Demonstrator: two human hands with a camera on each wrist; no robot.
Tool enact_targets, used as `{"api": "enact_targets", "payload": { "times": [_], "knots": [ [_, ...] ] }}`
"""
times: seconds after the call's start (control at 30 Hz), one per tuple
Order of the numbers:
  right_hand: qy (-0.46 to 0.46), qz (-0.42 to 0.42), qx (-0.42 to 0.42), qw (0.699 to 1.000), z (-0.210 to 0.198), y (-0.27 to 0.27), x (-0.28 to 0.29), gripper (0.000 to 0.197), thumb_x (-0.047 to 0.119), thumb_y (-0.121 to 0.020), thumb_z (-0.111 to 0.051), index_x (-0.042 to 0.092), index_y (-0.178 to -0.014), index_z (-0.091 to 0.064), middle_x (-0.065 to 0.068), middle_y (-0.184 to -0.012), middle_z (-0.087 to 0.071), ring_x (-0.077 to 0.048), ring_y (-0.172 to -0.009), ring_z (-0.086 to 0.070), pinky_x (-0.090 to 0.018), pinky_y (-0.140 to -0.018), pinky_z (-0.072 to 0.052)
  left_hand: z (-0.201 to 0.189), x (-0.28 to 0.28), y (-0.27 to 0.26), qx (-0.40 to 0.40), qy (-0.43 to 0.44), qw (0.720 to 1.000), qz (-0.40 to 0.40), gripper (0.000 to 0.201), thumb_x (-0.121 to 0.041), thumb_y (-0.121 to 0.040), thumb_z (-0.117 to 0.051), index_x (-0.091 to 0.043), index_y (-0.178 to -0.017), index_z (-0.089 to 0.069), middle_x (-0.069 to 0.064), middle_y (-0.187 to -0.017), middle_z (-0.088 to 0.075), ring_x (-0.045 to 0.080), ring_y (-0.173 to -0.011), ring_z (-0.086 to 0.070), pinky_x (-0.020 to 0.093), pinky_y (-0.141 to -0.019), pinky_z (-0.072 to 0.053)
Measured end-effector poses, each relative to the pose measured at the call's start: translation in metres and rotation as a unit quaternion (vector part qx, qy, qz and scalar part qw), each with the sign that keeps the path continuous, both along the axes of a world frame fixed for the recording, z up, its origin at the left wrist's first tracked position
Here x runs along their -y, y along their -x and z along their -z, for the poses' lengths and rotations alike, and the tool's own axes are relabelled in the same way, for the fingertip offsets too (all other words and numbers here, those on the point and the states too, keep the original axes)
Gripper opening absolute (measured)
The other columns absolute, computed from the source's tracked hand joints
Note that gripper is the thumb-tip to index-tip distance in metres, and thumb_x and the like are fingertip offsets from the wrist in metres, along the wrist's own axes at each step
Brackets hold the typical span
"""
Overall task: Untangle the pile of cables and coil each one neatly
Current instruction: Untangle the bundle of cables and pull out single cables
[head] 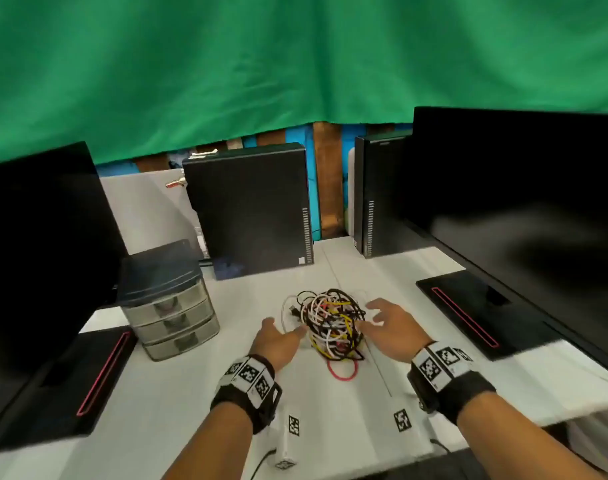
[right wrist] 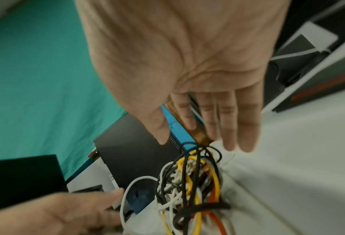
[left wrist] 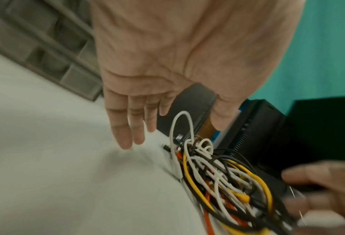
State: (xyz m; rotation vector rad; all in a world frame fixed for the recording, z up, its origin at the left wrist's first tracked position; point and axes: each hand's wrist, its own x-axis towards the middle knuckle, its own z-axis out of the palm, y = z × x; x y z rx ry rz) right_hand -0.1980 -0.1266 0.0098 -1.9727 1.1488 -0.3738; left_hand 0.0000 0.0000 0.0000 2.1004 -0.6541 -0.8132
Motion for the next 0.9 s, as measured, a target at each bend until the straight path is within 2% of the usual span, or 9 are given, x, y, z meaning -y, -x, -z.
{"api": "enact_targets", "payload": {
  "times": [0.07,0.13,0.2,0.3,0.37,0.47,0.6,0.8,0.9],
  "knots": [
    [-0.121,0.036,0.024,0.992,0.015,-0.016,0.016,0.066,0.048,-0.086,-0.072,0.025,-0.140,-0.041,-0.008,-0.133,-0.055,-0.026,-0.116,-0.058,-0.039,-0.090,-0.055,0.014,0.019,-0.012,-0.094,0.004,0.995,-0.039,0.093,-0.056,-0.086,-0.069,-0.013,-0.156,-0.023,0.009,-0.149,-0.046,0.028,-0.126,-0.054,0.040,-0.093,-0.053],
    [-0.217,0.047,0.068,0.973,0.023,-0.032,0.026,0.063,0.046,-0.085,-0.075,0.023,-0.134,-0.042,-0.006,-0.129,-0.058,-0.025,-0.111,-0.061,-0.039,-0.080,-0.058,0.016,0.034,-0.023,-0.158,0.024,0.986,-0.039,0.086,-0.060,-0.085,-0.068,-0.012,-0.149,-0.037,0.006,-0.131,-0.062,0.023,-0.105,-0.065,0.034,-0.072,-0.054],
    [-0.217,0.053,0.109,0.969,0.033,-0.051,0.035,0.055,0.046,-0.083,-0.077,0.022,-0.124,-0.049,-0.005,-0.120,-0.066,-0.023,-0.106,-0.066,-0.044,-0.089,-0.058,0.015,0.047,-0.027,-0.183,0.032,0.983,0.000,0.069,-0.063,-0.085,-0.066,-0.013,-0.132,-0.059,0.003,-0.112,-0.073,0.020,-0.096,-0.069,0.032,-0.071,-0.052],
    [-0.186,0.049,0.138,0.972,0.043,-0.070,0.036,0.046,0.043,-0.083,-0.077,0.023,-0.117,-0.053,-0.002,-0.113,-0.069,-0.021,-0.103,-0.068,-0.045,-0.096,-0.055,0.010,0.056,-0.026,-0.208,0.060,0.976,0.018,0.048,-0.056,-0.086,-0.069,-0.017,-0.115,-0.069,0.002,-0.101,-0.077,0.018,-0.092,-0.072,0.026,-0.064,-0.052],
    [-0.203,0.049,0.154,0.966,0.045,-0.074,0.035,0.044,0.040,-0.084,-0.077,0.023,-0.117,-0.053,-0.001,-0.112,-0.069,-0.020,-0.103,-0.069,-0.044,-0.096,-0.056,0.009,0.057,-0.029,-0.234,0.083,0.969,0.008,0.043,-0.051,-0.086,-0.071,-0.018,-0.115,-0.070,0.002,-0.100,-0.078,0.020,-0.093,-0.074,0.028,-0.067,-0.055],
    [-0.240,0.048,0.183,0.952,0.042,-0.073,0.029,0.044,0.036,-0.083,-0.079,0.024,-0.119,-0.055,-0.005,-0.114,-0.071,-0.022,-0.101,-0.071,-0.043,-0.094,-0.057,0.011,0.049,-0.030,-0.268,0.137,0.953,-0.014,0.043,-0.046,-0.086,-0.072,-0.023,-0.122,-0.065,0.003,-0.106,-0.077,0.024,-0.103,-0.071,0.038,-0.082,-0.058],
    [-0.275,0.060,0.205,0.937,0.031,-0.067,0.014,0.037,0.026,-0.089,-0.073,0.021,-0.121,-0.054,-0.008,-0.110,-0.072,-0.022,-0.095,-0.072,-0.031,-0.073,-0.057,0.009,0.033,-0.023,-0.274,0.182,0.944,-0.007,0.055,-0.045,-0.080,-0.077,-0.029,-0.128,-0.056,0.001,-0.111,-0.076,0.024,-0.104,-0.071,0.047,-0.098,-0.053],
    [-0.236,0.006,0.244,0.941,0.017,-0.059,-0.004,0.042,0.010,-0.092,-0.068,0.023,-0.128,-0.050,-0.009,-0.117,-0.070,-0.022,-0.102,-0.071,-0.041,-0.092,-0.057,0.003,0.015,-0.006,-0.316,0.252,0.915,-0.002,0.063,-0.032,-0.074,-0.084,-0.028,-0.130,-0.055,0.006,-0.119,-0.073,0.029,-0.111,-0.069,0.057,-0.094,-0.054],
    [-0.175,-0.057,0.248,0.951,0.006,-0.051,-0.009,0.046,0.013,-0.093,-0.069,0.031,-0.131,-0.050,-0.005,-0.119,-0.070,-0.020,-0.108,-0.069,-0.045,-0.097,-0.055,0.005,0.022,-0.003,-0.322,0.274,0.906,-0.023,0.077,-0.032,-0.068,-0.092,-0.027,-0.134,-0.053,0.009,-0.122,-0.071,0.031,-0.111,-0.069,0.062,-0.091,-0.054]
  ]
}}
